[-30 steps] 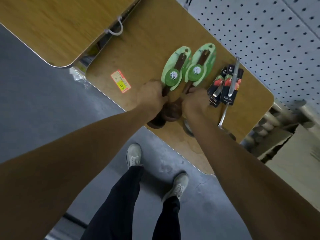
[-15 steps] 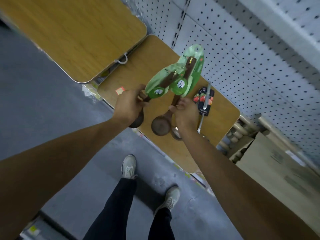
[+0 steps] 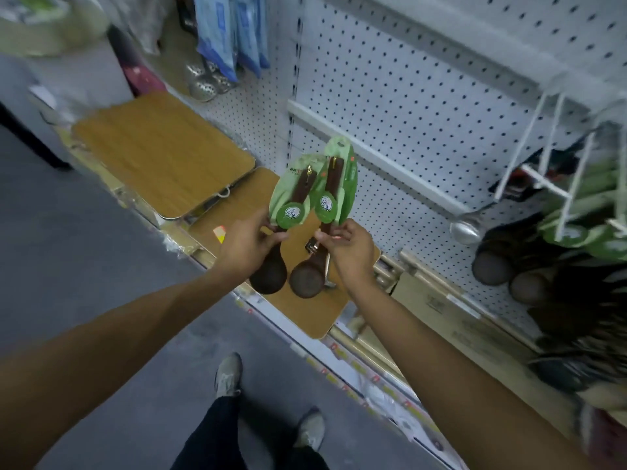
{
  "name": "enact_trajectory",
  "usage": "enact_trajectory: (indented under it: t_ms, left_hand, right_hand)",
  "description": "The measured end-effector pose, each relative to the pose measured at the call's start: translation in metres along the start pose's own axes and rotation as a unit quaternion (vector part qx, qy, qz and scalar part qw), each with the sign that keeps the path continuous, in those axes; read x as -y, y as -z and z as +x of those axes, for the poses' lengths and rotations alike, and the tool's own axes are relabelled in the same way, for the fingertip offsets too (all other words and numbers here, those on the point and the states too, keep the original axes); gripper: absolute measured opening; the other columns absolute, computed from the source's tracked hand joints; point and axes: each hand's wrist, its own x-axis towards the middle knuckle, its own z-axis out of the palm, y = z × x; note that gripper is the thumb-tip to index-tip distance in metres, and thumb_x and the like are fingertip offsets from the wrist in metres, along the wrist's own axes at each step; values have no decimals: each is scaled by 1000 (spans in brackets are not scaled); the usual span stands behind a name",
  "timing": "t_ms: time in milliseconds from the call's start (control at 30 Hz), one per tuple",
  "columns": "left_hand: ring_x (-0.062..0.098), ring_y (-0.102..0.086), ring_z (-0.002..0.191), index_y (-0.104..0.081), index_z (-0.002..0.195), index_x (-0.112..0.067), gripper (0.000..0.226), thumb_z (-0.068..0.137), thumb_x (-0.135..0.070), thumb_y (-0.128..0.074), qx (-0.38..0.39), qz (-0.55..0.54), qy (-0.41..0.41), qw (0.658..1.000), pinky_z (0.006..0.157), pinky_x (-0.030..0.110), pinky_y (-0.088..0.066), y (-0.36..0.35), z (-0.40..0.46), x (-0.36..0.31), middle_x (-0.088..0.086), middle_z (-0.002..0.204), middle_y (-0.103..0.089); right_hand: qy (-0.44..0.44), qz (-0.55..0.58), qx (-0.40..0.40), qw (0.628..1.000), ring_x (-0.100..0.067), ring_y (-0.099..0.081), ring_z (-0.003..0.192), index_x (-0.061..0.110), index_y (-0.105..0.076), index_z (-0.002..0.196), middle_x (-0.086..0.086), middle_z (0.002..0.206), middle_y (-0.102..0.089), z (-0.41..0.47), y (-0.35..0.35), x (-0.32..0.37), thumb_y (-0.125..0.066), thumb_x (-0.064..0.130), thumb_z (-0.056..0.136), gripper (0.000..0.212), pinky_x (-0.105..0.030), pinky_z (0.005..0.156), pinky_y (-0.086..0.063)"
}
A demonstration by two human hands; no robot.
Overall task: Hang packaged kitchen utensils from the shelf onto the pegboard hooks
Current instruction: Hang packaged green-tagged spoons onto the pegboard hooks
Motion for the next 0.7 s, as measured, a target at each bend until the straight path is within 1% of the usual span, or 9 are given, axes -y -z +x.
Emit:
enact_trajectory:
  t_ms: [133, 200, 267, 300, 367, 467, 533, 600, 700]
  left_hand:
    - [13, -70, 89, -58, 119, -35, 41, 83, -52, -70, 11, -45, -4, 999, 85, 48, -57, -5, -37, -51, -11, 104, -71]
    - [12, -70, 92, -61, 118, -33, 41, 83, -50, -73, 19, -71, -13, 997, 85, 49, -58, -9, -52, -79, -11, 105, -72]
    - [9, -70, 96, -63, 118, -28, 38, 84, -42, -75, 30, -93, -29, 995, 86, 48, -58, -14, -63, -106, -10, 107, -72]
    - [9, -69, 97, -64, 118, -28, 41, 82, -45, -74, 36, -100, -41, 994, 86, 48, -58, -16, -67, -119, -10, 108, -73]
    - [10, -71, 95, -64, 118, -30, 46, 78, -51, -73, 53, -102, -56, 992, 84, 48, -59, -20, -73, -142, -11, 108, -73]
    - [8, -70, 97, -63, 121, -29, 38, 85, -31, -77, 85, -107, -76, 988, 87, 47, -58, -29, -77, -170, -12, 108, -74]
    - [8, -70, 98, -63, 122, -26, 37, 88, -22, -76, 103, -120, -92, 983, 88, 41, -58, -36, -79, -186, -10, 108, -74]
    - [5, -69, 98, -63, 123, -24, 36, 89, -18, -74, 129, -145, -95, 976, 87, 30, -57, -44, -82, -202, -12, 107, -74]
    - [-2, -69, 94, -62, 119, -23, 33, 89, -12, -73, 169, -158, -99, 968, 78, 13, -52, -53, -86, -217, -23, 103, -72]
  right_hand:
    - [21, 12, 15, 1000, -24, -69, 82, 30, -58, 83, 4, 77, -65, -45, 46, 22, -81, 4, 74, 36, -47, 82, -58]
    - [34, 18, 12, 999, -19, -70, 78, 32, -58, 86, 7, 76, -65, -65, 69, 33, -79, 0, 75, 39, -39, 77, -59]
    - [45, 33, 17, 998, -4, -67, 69, 31, -58, 88, 10, 74, -64, -83, 92, 44, -76, -3, 79, 40, -26, 70, -56]
    - [48, 36, 16, 998, -1, -66, 69, 31, -59, 91, 10, 75, -64, -89, 104, 48, -74, -2, 80, 39, -25, 71, -56]
    - [52, 43, 3, 998, -9, -69, 77, 32, -62, 95, 7, 79, -67, -101, 127, 56, -75, 6, 82, 32, -36, 78, -59]
    - [60, 49, -12, 997, -19, -70, 91, 30, -67, 98, 1, 93, -74, -117, 158, 64, -75, 17, 84, 20, -42, 85, -58]
    - [64, 39, -24, 997, -16, -69, 91, 19, -69, 98, 0, 94, -73, -125, 178, 68, -73, 15, 86, 13, -36, 84, -57]
    - [65, 22, -31, 997, -17, -68, 89, 16, -69, 94, 0, 91, -73, -133, 195, 69, -72, 9, 87, 10, -30, 81, -55]
    - [48, 14, -42, 998, -22, -70, 86, 5, -69, 93, -9, 90, -73, -144, 213, 60, -71, 3, 85, 9, -35, 80, -56]
